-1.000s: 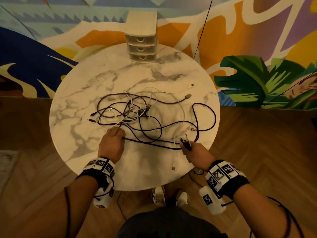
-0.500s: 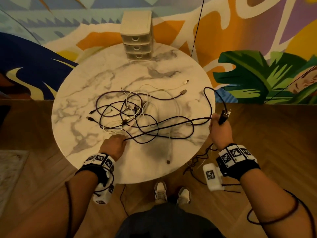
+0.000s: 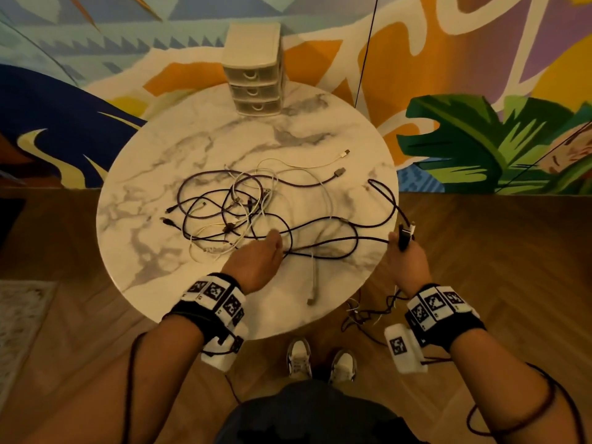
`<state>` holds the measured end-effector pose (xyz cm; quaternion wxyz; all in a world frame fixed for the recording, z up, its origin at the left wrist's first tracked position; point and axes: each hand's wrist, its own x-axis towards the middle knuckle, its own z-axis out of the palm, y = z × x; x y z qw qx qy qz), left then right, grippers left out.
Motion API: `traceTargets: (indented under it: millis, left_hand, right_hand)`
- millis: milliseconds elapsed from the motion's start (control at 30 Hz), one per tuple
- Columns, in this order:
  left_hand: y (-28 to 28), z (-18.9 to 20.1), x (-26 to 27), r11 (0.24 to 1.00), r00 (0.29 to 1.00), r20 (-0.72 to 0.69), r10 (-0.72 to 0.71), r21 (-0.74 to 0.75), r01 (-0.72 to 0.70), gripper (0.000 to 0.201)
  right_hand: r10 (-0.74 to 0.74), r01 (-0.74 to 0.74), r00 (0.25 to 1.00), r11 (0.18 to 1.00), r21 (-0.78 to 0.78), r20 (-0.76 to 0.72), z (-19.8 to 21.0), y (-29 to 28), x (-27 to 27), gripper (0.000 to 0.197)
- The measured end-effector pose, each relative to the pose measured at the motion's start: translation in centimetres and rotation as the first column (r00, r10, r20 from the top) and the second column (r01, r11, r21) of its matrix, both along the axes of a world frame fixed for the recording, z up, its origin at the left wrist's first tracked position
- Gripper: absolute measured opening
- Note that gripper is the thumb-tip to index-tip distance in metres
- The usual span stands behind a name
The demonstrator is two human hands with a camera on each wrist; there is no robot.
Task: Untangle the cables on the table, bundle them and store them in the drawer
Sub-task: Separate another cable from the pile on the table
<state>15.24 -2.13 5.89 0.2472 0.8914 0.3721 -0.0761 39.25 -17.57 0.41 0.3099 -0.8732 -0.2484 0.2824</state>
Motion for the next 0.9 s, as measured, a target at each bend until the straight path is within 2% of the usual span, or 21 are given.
traceTargets:
  millis: [67,133,200,233,300,400,467,533,600,667,733,833,900]
  left_hand:
    - [0.5,2.6,2.1,0.996,0.978,0.194,0.081,0.017,-0.086,0.01]
    - [0.4,5.6,4.3,0.988,0.913,0.38,0.147,-0.108,-0.114,0.005]
    - [-0.4,7.9,5.8,0.953,0.864,0.465,0.192,-0.299,-0.051,0.005]
    - [-1.0,8.7,6.3,0.923,0.857,0.47,0.21,-0.384,-0.016,0.006]
    - [-1.7,9.1,6.8,0.891,0.896,0.411,0.171,-0.452,0.038,0.008]
    - [-1.1,7.7,6.9,0.929,0.982,0.191,0.003,-0.364,0.068,0.009]
    - [0.1,6.9,6.6,0.963,0.998,0.055,-0.037,-0.265,0.05,0.01]
    - [1.1,6.6,6.3,0.974,0.999,0.033,0.009,-0.225,-0.001,0.012]
    - [1.8,6.7,6.4,0.978,0.989,0.124,0.081,-0.201,-0.055,0.012]
    - [1.8,7.3,7.1,0.981,0.959,0.258,0.119,-0.177,-0.074,0.008]
    - [1.0,8.3,8.1,0.981,0.934,0.348,0.085,-0.194,-0.017,0.005]
    - [-1.6,9.2,10.0,0.953,0.933,0.352,-0.075,-0.25,0.17,0.009]
    - [-3.7,8.9,11.2,0.936,0.924,0.341,-0.173,-0.236,0.262,0.006]
  right_hand:
    - [-0.04,0.04,0.999,0.999,-0.017,0.01,-0.5,-1.2,1.0,0.027]
    - [-0.112,0.113,0.994,0.99,-0.086,0.017,-1.7,-2.8,2.0,0.022]
    - [-0.217,0.214,0.976,0.961,-0.177,0.004,-3.1,-4.4,3.0,0.026]
    - [-0.285,0.276,0.958,0.936,-0.219,-0.009,-3.8,-5.1,3.4,0.031]
    - [-0.412,0.386,0.911,0.875,-0.291,-0.031,-4.6,-6.4,4.2,0.041]
    - [-0.485,0.447,0.874,0.826,-0.342,-0.03,-5.1,-7.9,5.0,0.045]
    - [-0.487,0.449,0.873,0.828,-0.335,-0.034,-5.3,-8.6,5.3,0.041]
    - [-0.482,0.443,0.875,0.835,-0.328,-0.047,-5.5,-9.0,5.4,0.038]
    - [-0.438,0.395,0.896,0.861,-0.32,-0.073,-5.5,-9.0,5.2,0.035]
    - [-0.359,0.323,0.928,0.906,-0.274,-0.096,-5.0,-8.5,4.8,0.032]
    - [-0.27,0.252,0.958,0.953,-0.167,-0.096,-3.3,-7.6,4.2,0.032]
    - [-0.193,0.211,0.969,0.971,0.114,-0.154,1.4,-5.6,2.8,0.029]
    - [-0.055,0.121,0.976,0.94,0.318,-0.209,4.8,-4.1,1.3,0.032]
